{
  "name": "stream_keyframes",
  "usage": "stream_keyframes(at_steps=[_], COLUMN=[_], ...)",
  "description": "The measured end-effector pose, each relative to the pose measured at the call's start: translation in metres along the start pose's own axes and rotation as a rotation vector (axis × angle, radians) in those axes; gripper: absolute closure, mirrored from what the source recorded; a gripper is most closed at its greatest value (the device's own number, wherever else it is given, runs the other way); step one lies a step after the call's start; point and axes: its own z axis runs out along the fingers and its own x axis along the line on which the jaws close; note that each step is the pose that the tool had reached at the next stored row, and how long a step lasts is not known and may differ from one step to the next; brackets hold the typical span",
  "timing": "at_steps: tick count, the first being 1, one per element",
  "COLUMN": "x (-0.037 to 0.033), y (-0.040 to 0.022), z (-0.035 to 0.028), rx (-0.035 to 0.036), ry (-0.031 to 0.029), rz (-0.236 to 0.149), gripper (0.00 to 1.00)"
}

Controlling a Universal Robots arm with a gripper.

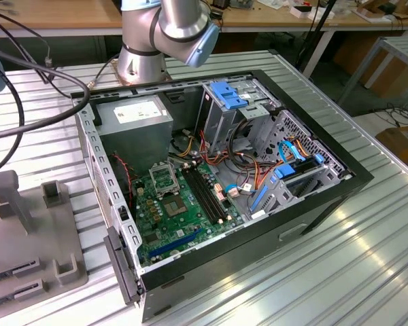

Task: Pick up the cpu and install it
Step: 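Pick up the cpu and move it towards the insertion slot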

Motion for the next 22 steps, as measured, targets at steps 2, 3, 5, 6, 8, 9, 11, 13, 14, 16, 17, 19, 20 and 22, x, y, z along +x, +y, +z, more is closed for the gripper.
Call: stream_keyframes(at_steps=[2,3,5,6,8,9,11,13,14,16,17,19,20,22], x=[-0.0001,-0.0001,0.0000,0.0000,0.0000,0.0000,0.0000,0.0001,0.0001,0.0002,0.0002,0.0004,0.0005,0.0012], y=[0.0008,0.0009,0.0012,0.0013,0.0015,0.0018,0.0020,0.0020,0.0020,0.0021,0.0020,0.0020,0.0019,0.0019], z=[0.0002,0.0001,-0.0001,0.0000,0.0001,0.0000,0.0000,-0.0001,0.0000,0.0000,0.0000,0.0000,0.0000,0.0000], rx=[0.0037,0.0038,0.0041,0.0039,0.0039,0.0039,0.0032,-0.0049,-0.0113,-0.0163,-0.0164,-0.0164,-0.0164,-0.0163], ry=[-0.0004,-0.0003,0.0000,-0.0002,-0.0002,-0.0002,-0.0002,0.0000,0.0000,-0.0002,-0.0003,-0.0001,-0.0002,-0.0001], rz=[0.000,0.000,0.000,0.000,0.000,0.000,0.000,0.000,0.000,0.000,0.000,0.000,0.000,0.000], gripper=[0.43,0.43,0.43,0.43,0.43,0.43,0.43,0.43,0.43,0.43,0.43,0.43,0.43,0.43])
